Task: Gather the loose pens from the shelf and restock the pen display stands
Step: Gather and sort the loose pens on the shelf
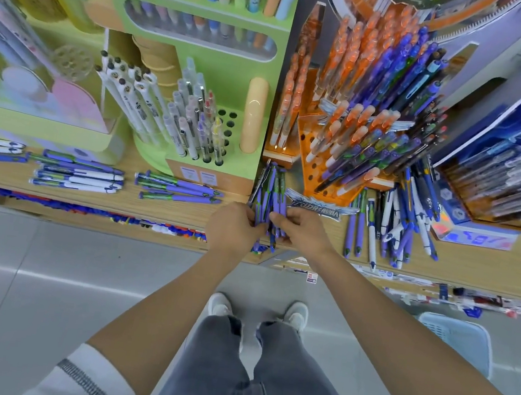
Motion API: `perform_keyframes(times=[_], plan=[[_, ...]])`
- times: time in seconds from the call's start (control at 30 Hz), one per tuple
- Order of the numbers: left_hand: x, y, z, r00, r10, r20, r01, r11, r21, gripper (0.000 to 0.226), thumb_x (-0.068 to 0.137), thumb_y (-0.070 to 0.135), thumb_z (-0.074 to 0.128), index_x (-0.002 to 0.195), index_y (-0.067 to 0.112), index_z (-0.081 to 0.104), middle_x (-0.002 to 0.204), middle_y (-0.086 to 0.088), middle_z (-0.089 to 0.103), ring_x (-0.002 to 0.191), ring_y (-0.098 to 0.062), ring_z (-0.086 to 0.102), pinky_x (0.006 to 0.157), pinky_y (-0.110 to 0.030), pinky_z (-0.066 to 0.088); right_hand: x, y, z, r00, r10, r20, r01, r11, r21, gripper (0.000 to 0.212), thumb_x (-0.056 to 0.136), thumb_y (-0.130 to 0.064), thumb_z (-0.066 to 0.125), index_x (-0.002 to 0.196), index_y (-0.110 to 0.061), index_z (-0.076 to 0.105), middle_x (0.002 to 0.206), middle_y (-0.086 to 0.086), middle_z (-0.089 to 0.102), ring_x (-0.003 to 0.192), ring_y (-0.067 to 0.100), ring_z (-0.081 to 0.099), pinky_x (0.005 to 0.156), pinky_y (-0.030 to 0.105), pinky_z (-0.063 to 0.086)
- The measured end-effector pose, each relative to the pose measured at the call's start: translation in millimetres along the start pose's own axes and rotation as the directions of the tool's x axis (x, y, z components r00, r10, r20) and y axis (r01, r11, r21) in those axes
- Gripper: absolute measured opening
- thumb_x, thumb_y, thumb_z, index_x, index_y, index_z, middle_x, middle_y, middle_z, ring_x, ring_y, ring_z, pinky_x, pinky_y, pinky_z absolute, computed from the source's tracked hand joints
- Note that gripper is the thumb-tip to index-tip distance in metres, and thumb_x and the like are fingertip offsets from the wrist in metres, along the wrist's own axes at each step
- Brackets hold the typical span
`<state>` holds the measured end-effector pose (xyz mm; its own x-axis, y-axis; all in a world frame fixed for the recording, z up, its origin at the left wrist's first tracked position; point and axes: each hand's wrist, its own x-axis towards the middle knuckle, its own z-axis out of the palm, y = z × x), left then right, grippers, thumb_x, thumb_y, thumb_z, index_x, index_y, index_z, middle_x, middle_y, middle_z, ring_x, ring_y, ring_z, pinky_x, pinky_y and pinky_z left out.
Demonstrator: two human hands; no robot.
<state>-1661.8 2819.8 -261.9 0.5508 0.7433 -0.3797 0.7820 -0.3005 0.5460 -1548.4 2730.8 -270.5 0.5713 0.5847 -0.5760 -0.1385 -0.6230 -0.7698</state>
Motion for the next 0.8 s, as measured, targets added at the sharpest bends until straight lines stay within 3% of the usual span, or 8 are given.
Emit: perform_keyframes(times=[0.07,0.17,0.3,0.43,0.53,0.6,0.7,0.8], plan=[[0,2,-1,1.0,-0.018,-0.002,0.018,1.0,-0.005,0.039,0.078,0.033,0.068,0.049,0.014,0.05,0.046,-0.002,0.044,0.049,-0.023,0.045,0.045,-0.023,0.027,-1,0,-1,1.0,0.003,0.01,-0.003,1.0,0.012,0.018,0.091,-0.017,0.066,0.092,0.0,0.07,0.073,0.01,0.065,0.064,0.019,0.06,0.071,0.035,0.058],[0,0,-1,1.0,-0.025,-0.004,0.025,1.0,-0.01,0.034,0.077,0.032,0.066,0.051,0.014,0.054,0.047,-0.002,0.047,0.051,-0.024,0.047,0.046,-0.023,0.029,-2,2,-5,1.0,0.021,-0.004,-0.021,0.999,0.032,0.012,0.092,-0.012,0.061,0.083,-0.009,0.069,0.075,0.009,0.067,0.064,0.021,0.058,0.062,0.027,0.053],[2,1,1,1.0,0.026,-0.009,-0.026,0.997,0.069,0.04,0.081,0.048,0.066,0.06,0.013,0.064,0.052,-0.001,0.054,0.056,-0.024,0.057,0.047,-0.024,0.033,-5,1,-6,0.999,0.013,0.034,-0.015,0.998,0.057,0.014,0.094,-0.014,0.062,0.082,-0.008,0.067,0.077,0.008,0.068,0.064,0.015,0.061,0.057,0.019,0.052],[8,7,3,0.999,0.003,0.041,-0.004,1.0,0.026,0.037,0.082,0.042,0.065,0.063,0.01,0.066,0.059,-0.008,0.06,0.062,-0.028,0.061,0.05,-0.026,0.036,-5,3,-7,0.999,0.02,0.03,-0.023,0.996,0.091,0.019,0.094,-0.016,0.062,0.094,0.002,0.067,0.083,0.013,0.065,0.071,0.017,0.063,0.063,0.022,0.056],[8,4,0,0.996,0.025,0.091,-0.017,0.995,-0.093,0.036,0.081,0.038,0.06,0.066,0.006,0.065,0.061,-0.012,0.065,0.063,-0.028,0.063,0.057,-0.033,0.046,-6,5,-11,0.999,0.038,0.009,-0.039,0.996,0.084,0.025,0.096,-0.015,0.059,0.101,0.009,0.065,0.082,0.011,0.068,0.073,0.021,0.063,0.062,0.023,0.056],[6,-2,-5,0.989,0.026,0.143,0.007,0.974,-0.227,0.031,0.085,0.031,0.057,0.07,0.005,0.064,0.066,-0.012,0.068,0.057,-0.024,0.065,0.057,-0.031,0.047,-9,4,-10,0.998,0.052,0.039,-0.057,0.992,0.114,0.022,0.097,-0.013,0.056,0.104,0.007,0.063,0.077,0.01,0.068,0.064,0.019,0.062,0.056,0.02,0.054],[0,-10,-12,0.962,-0.011,0.272,0.152,0.85,-0.504,0.023,0.094,0.014,0.05,0.076,0.006,0.06,0.067,-0.008,0.063,0.046,-0.017,0.058,0.047,-0.024,0.039,-11,-1,-6,0.997,0.036,0.074,-0.045,0.991,0.128,0.015,0.099,-0.013,0.053,0.101,-0.002,0.063,0.072,0.005,0.07,0.057,0.012,0.064,0.058,0.021,0.055],[-4,-9,-15,0.942,-0.005,0.337,0.223,0.758,-0.613,0.023,0.098,0.008,0.041,0.081,0.007,0.055,0.064,-0.004,0.057,0.045,-0.015,0.057,0.046,-0.025,0.039,-15,-5,-2,0.999,0.015,0.05,-0.02,0.993,0.114,0.015,0.099,-0.012,0.051,0.095,-0.007,0.064,0.071,0.004,0.07,0.057,0.014,0.064,0.061,0.026,0.056]])
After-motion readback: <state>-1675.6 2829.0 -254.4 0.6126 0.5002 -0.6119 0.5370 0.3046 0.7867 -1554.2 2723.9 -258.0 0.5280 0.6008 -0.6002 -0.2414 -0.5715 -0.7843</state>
